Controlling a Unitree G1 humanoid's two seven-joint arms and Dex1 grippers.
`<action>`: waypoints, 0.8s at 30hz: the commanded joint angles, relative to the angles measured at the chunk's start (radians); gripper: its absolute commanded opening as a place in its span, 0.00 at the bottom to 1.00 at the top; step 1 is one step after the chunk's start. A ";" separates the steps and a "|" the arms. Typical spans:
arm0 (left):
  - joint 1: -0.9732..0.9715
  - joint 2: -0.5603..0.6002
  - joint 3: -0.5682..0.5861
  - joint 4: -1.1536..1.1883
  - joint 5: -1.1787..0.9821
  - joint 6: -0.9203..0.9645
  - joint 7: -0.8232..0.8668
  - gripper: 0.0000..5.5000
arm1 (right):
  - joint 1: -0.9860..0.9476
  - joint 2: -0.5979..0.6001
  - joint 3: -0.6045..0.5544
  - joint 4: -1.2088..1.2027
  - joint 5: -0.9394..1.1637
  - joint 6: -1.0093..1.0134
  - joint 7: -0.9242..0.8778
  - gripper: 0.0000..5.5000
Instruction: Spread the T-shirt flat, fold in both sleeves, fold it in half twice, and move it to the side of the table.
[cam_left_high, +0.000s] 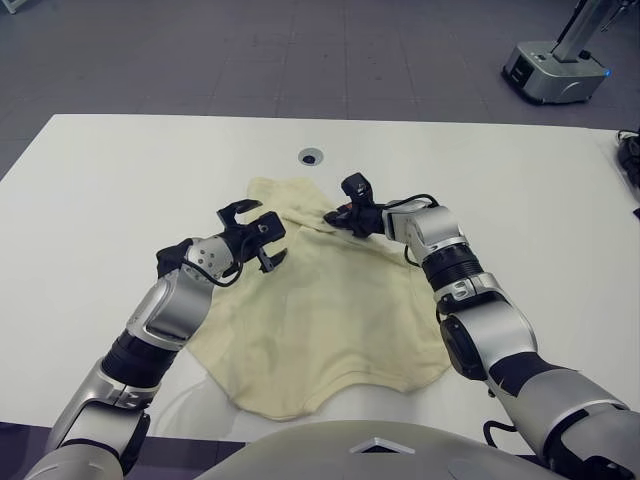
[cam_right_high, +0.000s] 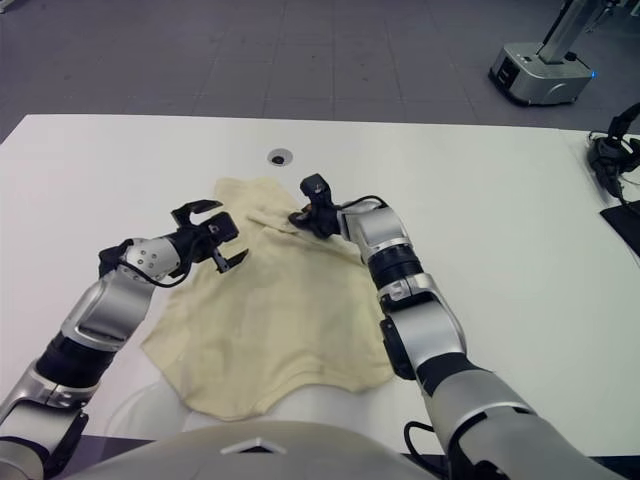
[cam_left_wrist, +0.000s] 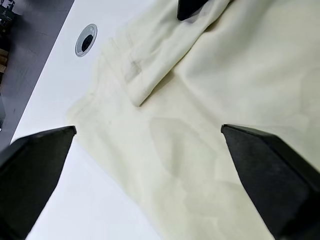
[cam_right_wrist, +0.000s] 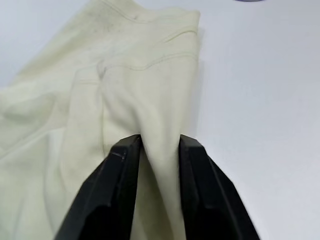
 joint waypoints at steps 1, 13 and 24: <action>0.009 0.003 -0.004 -0.009 0.011 0.006 -0.006 0.98 | 0.004 -0.004 -0.004 -0.017 -0.008 -0.005 -0.002 0.10; 0.046 0.016 -0.032 -0.004 0.023 -0.002 -0.010 0.98 | -0.012 -0.057 -0.046 -0.073 -0.001 0.021 0.000 0.00; 0.060 0.016 -0.043 -0.015 0.036 -0.003 -0.018 0.98 | -0.042 -0.134 -0.100 0.056 -0.014 -0.045 -0.010 0.00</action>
